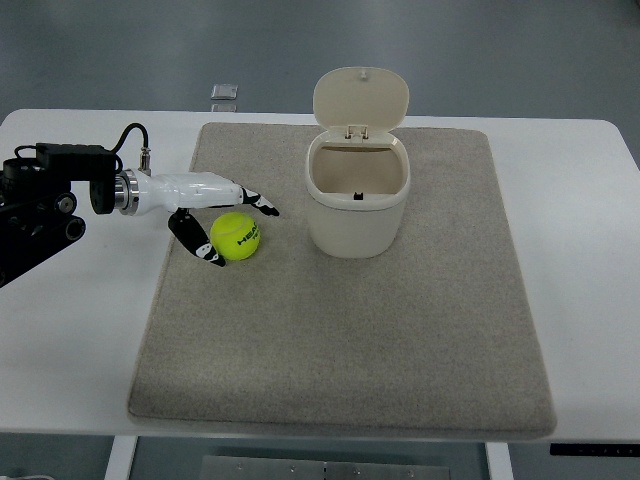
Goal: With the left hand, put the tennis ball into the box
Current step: 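Close the left hand fingers on the ball and lift it, then carry the ball over the cream bin and release it inside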
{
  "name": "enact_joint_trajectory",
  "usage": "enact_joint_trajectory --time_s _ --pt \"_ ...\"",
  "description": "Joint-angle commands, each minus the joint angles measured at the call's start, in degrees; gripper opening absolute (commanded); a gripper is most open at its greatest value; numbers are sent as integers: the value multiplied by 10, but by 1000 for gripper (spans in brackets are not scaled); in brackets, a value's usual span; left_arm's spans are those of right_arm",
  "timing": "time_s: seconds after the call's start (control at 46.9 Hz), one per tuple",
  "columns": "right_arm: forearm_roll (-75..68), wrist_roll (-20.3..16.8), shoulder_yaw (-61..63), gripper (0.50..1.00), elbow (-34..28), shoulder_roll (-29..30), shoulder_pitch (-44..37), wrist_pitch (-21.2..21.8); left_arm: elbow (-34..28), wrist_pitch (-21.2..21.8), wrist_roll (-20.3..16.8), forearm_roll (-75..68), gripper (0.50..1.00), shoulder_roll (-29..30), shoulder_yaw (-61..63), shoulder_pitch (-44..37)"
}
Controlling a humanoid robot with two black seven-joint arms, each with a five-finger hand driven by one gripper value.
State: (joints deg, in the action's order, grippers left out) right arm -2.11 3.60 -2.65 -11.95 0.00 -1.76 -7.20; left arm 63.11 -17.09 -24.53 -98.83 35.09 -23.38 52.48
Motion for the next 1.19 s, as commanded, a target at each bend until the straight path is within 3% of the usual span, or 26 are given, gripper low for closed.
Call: enact_joint_trajectory --time_s 0.0,0.043,0.149,0.427,0.725,1.173 --pt "0 0 0 901 0 0 0 0 1 0 0 -7 666 1 -1 0" --pt "0 0 0 901 0 0 0 0 0 0 0 -7 647 1 -1 2" --pt "0 0 0 901 0 0 0 0 0 0 0 -7 500 2 -3 3" --pt "0 0 0 901 0 0 0 0 13 23 -3 -2 500 17 -37 24" --pt "0 0 -1 901 0 0 0 0 136 103 -15 -6 500 81 -43 58" --pt "0 0 0 901 0 0 0 0 149 111 -15 -34 500 17 0 155"
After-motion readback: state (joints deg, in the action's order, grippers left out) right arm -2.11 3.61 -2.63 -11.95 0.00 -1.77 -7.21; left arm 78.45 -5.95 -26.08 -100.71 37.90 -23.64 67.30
